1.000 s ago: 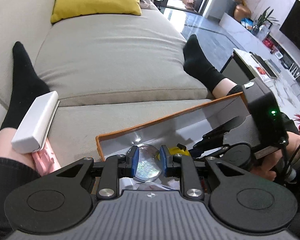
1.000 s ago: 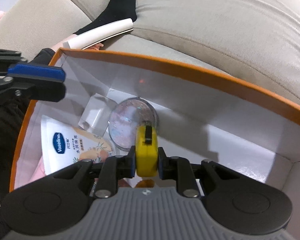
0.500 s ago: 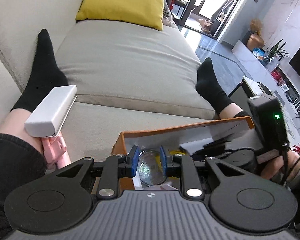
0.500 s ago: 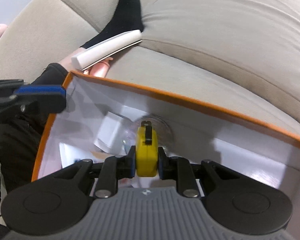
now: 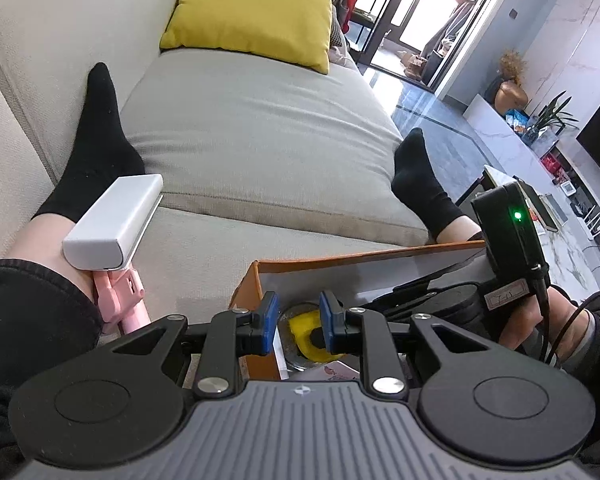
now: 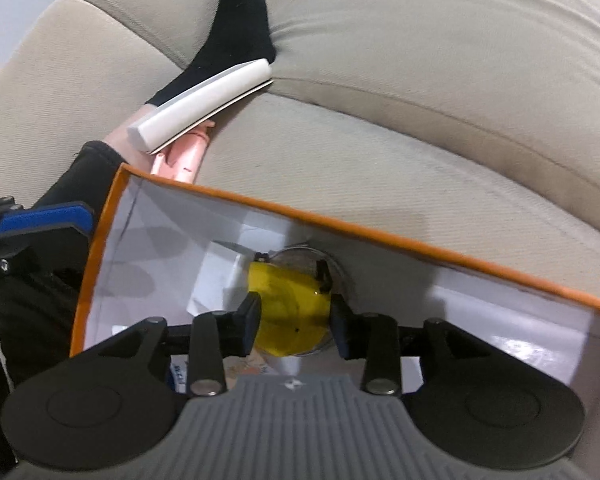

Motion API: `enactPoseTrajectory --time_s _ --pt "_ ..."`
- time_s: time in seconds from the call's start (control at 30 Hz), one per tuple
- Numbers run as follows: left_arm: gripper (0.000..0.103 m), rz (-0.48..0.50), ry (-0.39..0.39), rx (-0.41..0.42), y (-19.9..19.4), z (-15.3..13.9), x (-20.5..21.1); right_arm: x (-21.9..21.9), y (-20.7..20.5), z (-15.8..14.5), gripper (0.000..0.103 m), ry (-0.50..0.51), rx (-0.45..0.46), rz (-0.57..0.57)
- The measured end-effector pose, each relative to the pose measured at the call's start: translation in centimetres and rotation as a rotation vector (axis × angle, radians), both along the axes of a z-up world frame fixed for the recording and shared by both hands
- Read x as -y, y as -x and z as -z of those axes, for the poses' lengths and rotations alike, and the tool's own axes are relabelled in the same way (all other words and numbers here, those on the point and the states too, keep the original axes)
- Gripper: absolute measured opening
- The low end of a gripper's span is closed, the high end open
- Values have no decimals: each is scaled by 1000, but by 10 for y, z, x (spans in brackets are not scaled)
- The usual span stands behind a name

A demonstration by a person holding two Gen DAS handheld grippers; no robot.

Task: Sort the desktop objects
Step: 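Move both tools out of the box toward the white power bank and pink fan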

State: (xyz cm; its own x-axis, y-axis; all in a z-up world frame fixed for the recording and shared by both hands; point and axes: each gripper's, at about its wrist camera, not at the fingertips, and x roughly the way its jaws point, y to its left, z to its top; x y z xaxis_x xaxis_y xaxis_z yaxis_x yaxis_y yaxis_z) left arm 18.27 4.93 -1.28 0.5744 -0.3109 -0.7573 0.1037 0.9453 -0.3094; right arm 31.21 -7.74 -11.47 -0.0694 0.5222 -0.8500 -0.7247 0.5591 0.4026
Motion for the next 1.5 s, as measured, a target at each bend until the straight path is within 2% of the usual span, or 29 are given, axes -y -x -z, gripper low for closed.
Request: enactPoseTrajectory --time_s 0.13,0.27,0.3,0.43,0.67,0.87,0.97,1.1,1.2,1.23,1.43,1.5 --pt "25 -7 2 7 2 -1 -1 5 0 -1 41 25 27 27" --pt "25 -15 2 17 6 -3 -3 9 0 3 40 42 -14 59" --pt "25 -18 3 20 7 -4 -4 9 0 4 36 41 -33 67" --pt "25 -39 7 23 11 -4 -9 5 2 5 29 19 -56 84" --pt "25 -89 -18 22 23 -3 -23 0 6 6 30 14 -62 85" --pt "25 -147 -63 18 33 0 -35 7 18 -15 31 14 50 28" --pt "25 -157 -111 47 39 -2 -34 10 28 -27 31 11 132 -10" --pt "25 -183 -123 95 50 -4 -37 18 45 -44 31 -40 236 -42" --pt "25 -192 -172 132 55 -4 -36 21 57 -59 40 -91 295 -42" --pt "25 -192 -182 140 57 -5 -37 21 60 -64 41 -104 316 -43" --pt "25 -194 -179 124 56 -6 -46 6 71 -87 40 -162 379 -91" --pt "25 -195 -172 112 53 -5 -50 -4 76 -92 40 -154 416 -115"
